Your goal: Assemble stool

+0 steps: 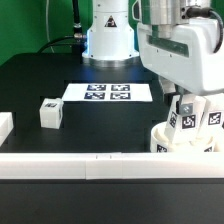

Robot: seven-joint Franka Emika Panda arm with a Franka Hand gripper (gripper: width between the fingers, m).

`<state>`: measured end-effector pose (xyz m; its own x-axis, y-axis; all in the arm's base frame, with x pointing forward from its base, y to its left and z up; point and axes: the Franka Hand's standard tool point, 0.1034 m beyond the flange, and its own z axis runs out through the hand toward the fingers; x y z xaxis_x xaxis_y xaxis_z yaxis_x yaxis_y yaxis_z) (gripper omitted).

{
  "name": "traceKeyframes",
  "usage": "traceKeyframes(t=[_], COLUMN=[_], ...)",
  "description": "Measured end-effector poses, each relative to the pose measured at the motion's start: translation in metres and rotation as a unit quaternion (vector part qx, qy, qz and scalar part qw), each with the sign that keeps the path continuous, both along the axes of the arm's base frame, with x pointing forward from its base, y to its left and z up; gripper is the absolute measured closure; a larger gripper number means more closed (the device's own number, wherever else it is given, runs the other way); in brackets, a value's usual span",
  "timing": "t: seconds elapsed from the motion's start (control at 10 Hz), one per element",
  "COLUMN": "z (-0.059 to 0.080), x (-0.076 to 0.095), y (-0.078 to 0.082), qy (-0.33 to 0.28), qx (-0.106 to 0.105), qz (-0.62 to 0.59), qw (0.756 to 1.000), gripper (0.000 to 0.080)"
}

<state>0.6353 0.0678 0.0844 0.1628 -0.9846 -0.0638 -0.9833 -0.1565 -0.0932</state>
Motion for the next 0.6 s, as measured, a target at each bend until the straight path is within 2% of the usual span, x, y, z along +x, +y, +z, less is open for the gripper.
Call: traceKeyframes(t=[0.3, 0.6], z=[-0.001, -0.003], x=[0.002, 0.003], y=[0.008, 0.014], qy=[-0.012, -0.023], qx=[0.033, 0.073], qz=[-0.164, -0.315], qw=[0.986, 0.946], gripper=[0.0462, 0.0462])
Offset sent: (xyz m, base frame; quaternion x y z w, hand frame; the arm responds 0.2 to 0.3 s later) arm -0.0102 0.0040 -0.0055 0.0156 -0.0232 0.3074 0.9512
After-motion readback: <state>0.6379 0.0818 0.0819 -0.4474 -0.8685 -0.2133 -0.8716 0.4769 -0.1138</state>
